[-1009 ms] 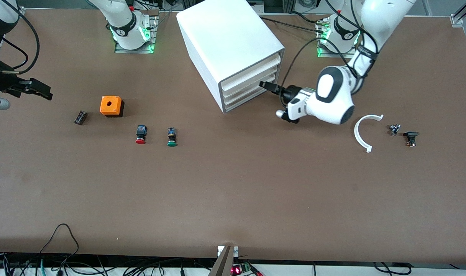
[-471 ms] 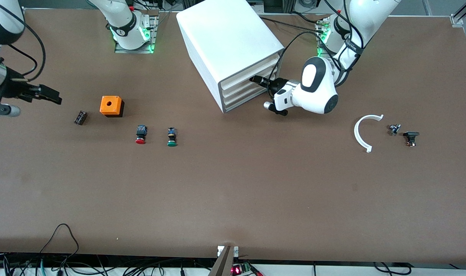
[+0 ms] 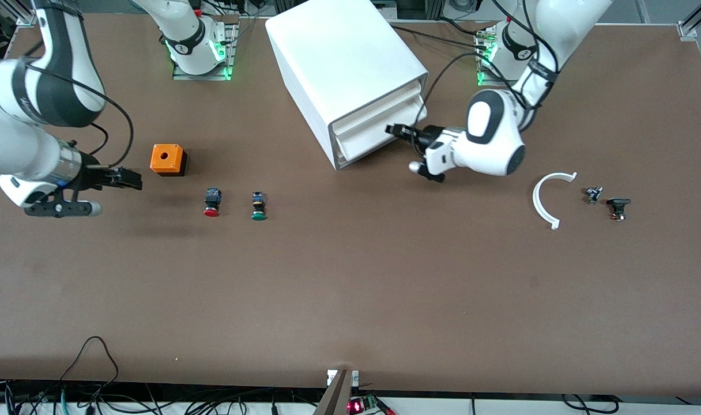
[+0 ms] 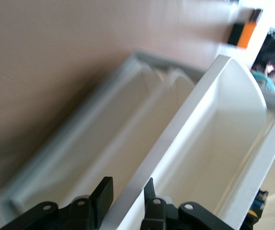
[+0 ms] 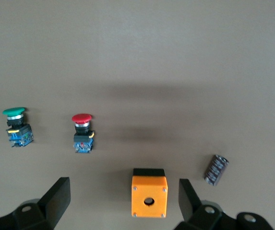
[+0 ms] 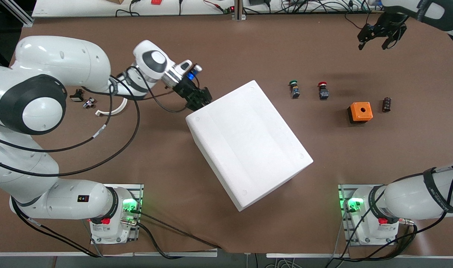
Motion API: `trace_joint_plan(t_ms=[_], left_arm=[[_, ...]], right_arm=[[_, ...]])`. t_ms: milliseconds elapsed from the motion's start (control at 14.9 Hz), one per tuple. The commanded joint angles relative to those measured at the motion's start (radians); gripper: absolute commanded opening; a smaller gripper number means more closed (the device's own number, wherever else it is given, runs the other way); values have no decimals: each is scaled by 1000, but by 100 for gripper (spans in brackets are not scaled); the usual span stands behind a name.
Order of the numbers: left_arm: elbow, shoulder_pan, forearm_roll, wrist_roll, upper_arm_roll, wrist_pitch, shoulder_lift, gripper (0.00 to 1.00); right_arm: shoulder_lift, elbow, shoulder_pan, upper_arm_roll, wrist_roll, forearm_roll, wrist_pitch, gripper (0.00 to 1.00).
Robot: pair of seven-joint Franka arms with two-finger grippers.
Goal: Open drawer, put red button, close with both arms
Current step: 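Pull the top drawer open with the left gripper while the right gripper reaches the buttons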
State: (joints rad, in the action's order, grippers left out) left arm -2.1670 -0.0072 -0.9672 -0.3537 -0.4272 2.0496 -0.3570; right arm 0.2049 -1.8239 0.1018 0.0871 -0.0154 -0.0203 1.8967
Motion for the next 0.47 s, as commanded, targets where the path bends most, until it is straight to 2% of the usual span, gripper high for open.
trace_joint_plan(t_ms=[0, 135, 269, 336, 404], left_arm=[[54, 19, 111, 10, 85, 26, 6, 0], [65, 21, 119, 9, 113, 26, 6, 0], [67, 26, 114, 9, 114, 26, 6, 0], [70, 27, 110, 9, 114, 27, 7, 79], [73, 35, 110, 9, 113, 33, 12, 100]], right_arm=[[48, 6, 12, 3, -9, -27, 51, 100], [85, 6, 39, 3, -9, -87, 74, 100], [126, 6, 71, 5, 49, -101, 119, 100], [149, 6, 88, 3, 102, -92, 154, 100], [169, 3, 116, 3, 136, -92, 188, 100]])
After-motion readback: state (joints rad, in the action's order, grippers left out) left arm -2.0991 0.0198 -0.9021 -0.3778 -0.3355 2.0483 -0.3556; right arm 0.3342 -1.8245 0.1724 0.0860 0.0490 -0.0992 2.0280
